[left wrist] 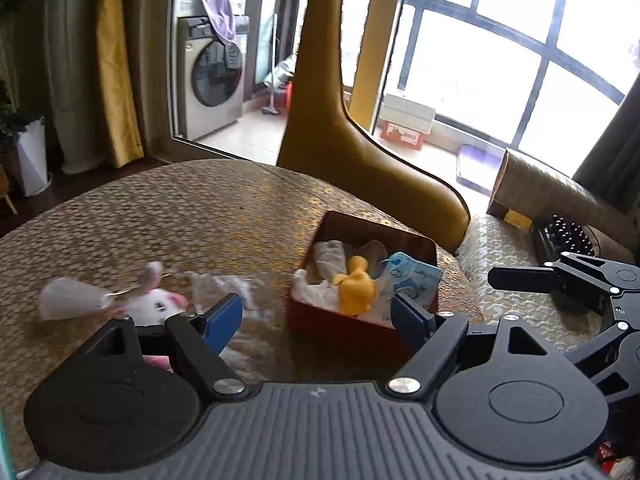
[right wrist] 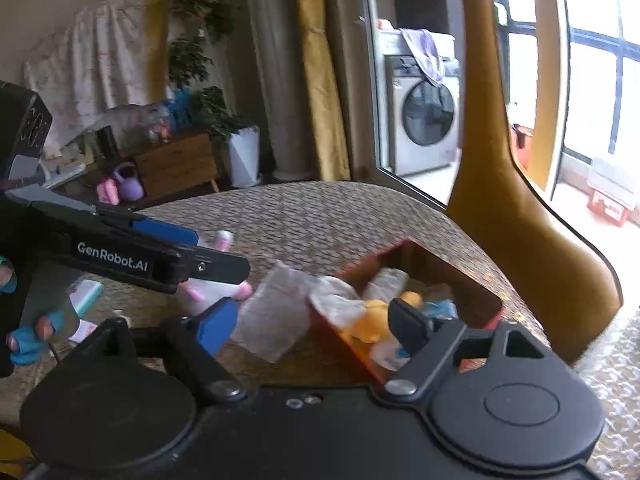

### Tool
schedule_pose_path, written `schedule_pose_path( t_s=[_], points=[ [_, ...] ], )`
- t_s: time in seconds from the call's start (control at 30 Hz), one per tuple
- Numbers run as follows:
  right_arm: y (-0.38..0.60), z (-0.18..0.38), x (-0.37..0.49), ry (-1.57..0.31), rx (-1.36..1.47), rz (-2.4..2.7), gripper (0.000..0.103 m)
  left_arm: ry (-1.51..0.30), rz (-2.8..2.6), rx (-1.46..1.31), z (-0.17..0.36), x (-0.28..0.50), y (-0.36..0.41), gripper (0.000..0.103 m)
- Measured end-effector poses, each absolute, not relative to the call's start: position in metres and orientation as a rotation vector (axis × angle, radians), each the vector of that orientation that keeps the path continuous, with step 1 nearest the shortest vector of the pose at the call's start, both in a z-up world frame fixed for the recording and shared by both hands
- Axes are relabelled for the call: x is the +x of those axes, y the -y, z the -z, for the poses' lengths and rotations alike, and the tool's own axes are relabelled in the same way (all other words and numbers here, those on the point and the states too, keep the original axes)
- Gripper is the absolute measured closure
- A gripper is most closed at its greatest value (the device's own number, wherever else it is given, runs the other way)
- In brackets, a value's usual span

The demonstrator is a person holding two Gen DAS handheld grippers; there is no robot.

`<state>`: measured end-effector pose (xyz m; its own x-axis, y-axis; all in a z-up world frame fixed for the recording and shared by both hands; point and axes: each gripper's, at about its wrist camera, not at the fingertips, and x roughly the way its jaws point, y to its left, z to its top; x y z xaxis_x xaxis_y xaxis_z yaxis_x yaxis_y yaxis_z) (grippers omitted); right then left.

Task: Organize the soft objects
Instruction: 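Move left tool toward white tissue while right tool approaches brown bead bracelet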

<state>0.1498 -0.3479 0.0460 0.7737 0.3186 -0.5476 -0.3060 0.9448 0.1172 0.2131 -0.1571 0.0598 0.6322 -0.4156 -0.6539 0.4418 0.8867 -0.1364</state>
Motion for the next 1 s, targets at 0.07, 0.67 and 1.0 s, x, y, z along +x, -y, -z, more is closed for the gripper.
schedule_pose_path(
  t_s=[0.07,0.67,1.0],
  points=[
    [0.334,-0.049,0.144,-0.584,0.013,-0.363,0.015,-0.734,0.477,0.03,-0.064,0.205,0.142,0.02],
    [0.252,-0.045,0.135,-0.597,0.027,-0.504,0.006,-0.673,0.335,-0.039,-0.059,0.157,-0.003,0.001],
    [0.212,-0.024,0.131,-0.647,0.005,-0.574,0.006,-0.723,0.212,-0.13,-0.014,0.142,-0.071,0.001]
  ],
)
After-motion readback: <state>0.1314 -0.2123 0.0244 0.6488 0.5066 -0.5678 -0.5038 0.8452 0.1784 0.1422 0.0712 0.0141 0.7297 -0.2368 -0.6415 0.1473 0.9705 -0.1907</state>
